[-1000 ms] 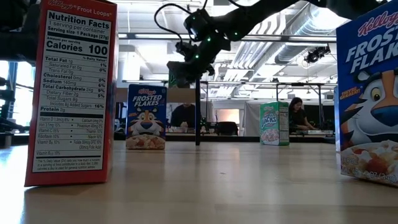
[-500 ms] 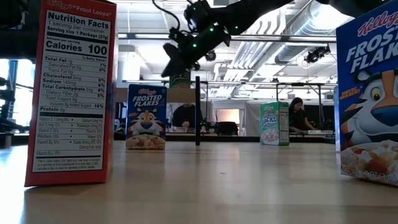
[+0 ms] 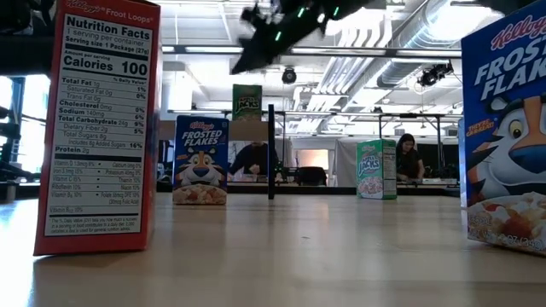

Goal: Stack cereal on shelf
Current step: Put the middle green cereal box on the shelf

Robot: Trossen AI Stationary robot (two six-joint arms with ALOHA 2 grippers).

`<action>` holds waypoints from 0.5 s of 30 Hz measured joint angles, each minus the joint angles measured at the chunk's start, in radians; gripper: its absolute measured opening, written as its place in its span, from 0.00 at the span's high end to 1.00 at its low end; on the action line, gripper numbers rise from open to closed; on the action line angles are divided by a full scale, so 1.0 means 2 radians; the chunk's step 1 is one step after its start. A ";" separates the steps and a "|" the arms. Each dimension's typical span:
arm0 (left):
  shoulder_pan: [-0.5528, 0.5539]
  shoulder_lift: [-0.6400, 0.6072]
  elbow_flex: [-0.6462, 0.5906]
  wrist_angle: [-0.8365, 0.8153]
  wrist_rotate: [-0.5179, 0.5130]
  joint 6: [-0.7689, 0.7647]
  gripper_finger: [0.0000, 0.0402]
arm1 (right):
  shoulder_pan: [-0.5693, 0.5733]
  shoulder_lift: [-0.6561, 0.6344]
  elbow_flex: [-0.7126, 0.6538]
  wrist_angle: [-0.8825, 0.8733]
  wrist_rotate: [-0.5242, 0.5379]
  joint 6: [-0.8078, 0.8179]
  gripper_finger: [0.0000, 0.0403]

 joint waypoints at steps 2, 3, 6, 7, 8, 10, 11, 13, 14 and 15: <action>0.005 0.013 0.013 0.003 -0.001 0.005 1.00 | 0.000 -0.029 0.001 -0.046 -0.020 -0.015 1.00; 0.009 0.020 0.021 0.003 -0.001 0.005 1.00 | -0.005 -0.040 -0.003 -0.064 -0.033 -0.018 1.00; 0.023 0.053 0.047 0.002 -0.002 0.005 1.00 | -0.034 -0.074 -0.042 -0.055 -0.079 -0.013 1.00; 0.028 0.066 0.055 0.002 -0.002 0.005 1.00 | -0.045 -0.085 -0.059 -0.037 -0.095 -0.007 1.00; 0.033 0.081 0.065 0.004 -0.001 0.006 1.00 | -0.055 -0.095 -0.080 -0.019 -0.105 -0.002 1.00; 0.045 0.113 0.084 0.005 -0.002 0.006 1.00 | -0.070 -0.111 -0.123 0.031 -0.119 0.015 1.00; 0.052 0.130 0.093 0.007 -0.002 0.008 1.00 | -0.076 -0.115 -0.145 0.054 -0.123 0.023 1.00; 0.067 0.169 0.113 0.008 -0.002 0.016 1.00 | -0.086 -0.119 -0.182 0.086 -0.127 0.038 1.00; 0.077 0.188 0.125 0.008 -0.002 0.019 1.00 | -0.089 -0.119 -0.195 0.103 -0.127 0.045 1.00; 0.088 0.209 0.138 0.011 -0.002 0.023 1.00 | -0.093 -0.121 -0.204 0.112 -0.127 0.049 1.00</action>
